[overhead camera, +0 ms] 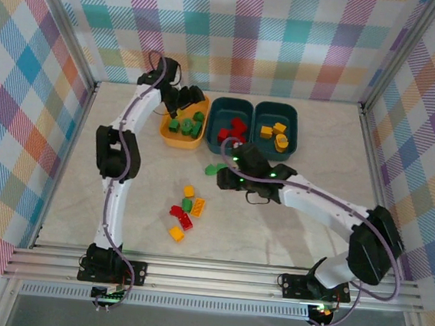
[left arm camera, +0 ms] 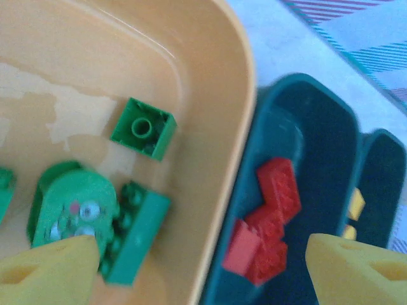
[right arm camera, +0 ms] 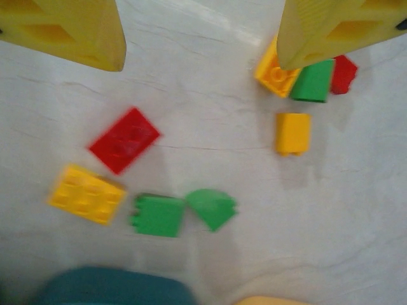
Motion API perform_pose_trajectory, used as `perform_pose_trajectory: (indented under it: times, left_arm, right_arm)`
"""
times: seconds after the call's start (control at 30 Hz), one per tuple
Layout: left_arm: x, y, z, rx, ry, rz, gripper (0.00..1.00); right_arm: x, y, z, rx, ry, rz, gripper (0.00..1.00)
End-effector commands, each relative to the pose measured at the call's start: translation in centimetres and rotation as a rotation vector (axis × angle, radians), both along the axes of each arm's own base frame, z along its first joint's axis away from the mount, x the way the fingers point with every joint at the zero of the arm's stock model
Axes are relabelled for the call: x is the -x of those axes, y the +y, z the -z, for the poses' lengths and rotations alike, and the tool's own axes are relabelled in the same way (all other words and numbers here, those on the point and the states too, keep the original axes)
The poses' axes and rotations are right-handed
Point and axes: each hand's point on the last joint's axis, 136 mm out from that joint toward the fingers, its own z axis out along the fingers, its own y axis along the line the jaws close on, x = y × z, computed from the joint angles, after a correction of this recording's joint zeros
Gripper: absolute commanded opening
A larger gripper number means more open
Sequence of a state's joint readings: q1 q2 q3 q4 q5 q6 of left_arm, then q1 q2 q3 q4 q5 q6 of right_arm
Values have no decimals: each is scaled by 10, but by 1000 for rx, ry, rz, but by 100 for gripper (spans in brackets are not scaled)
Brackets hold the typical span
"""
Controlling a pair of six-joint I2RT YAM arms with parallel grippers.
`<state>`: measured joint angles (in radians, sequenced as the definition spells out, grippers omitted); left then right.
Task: Sort the legos into containers by color
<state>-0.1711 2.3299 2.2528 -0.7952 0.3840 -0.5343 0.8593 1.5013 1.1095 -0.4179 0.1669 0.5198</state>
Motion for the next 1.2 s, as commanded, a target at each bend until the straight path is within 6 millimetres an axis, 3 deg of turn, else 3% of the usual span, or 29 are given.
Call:
perform_pose_trajectory:
  times: [0.0,0.07,0.13,0.27,0.37,0.5,0.63,0.87,1.17]
  left_arm:
    - [28,20,-84,2,-159,-67,86]
    - [54,46,-76,-10,-120,-183,87]
    - [84,74,-52,18,-44,-297,89]
    - [158,115,19,102,95,-491,89]
    - [217,133,66,84,182,-570,91]
    - [269,136,100,49,250,-571,91]
    - [285,137,101,18,242,-548,91]
    - [282,138,83,-3,192,-512,91]
    - [289,136,87,-2,196,-492,91]
  right_arm:
    - [13,40,9,47,-12,-108,60]
    - [27,67,18,74,-8,-191,58]
    - [40,89,28,118,-3,-262,57]
    - [57,115,53,181,59,-303,57]
    - [59,122,70,195,115,-264,57]
    - [60,129,91,249,152,-245,57]
    - [51,125,102,308,145,-201,56]
    - [45,124,119,357,169,-167,48]
    - [31,107,129,402,176,-117,43]
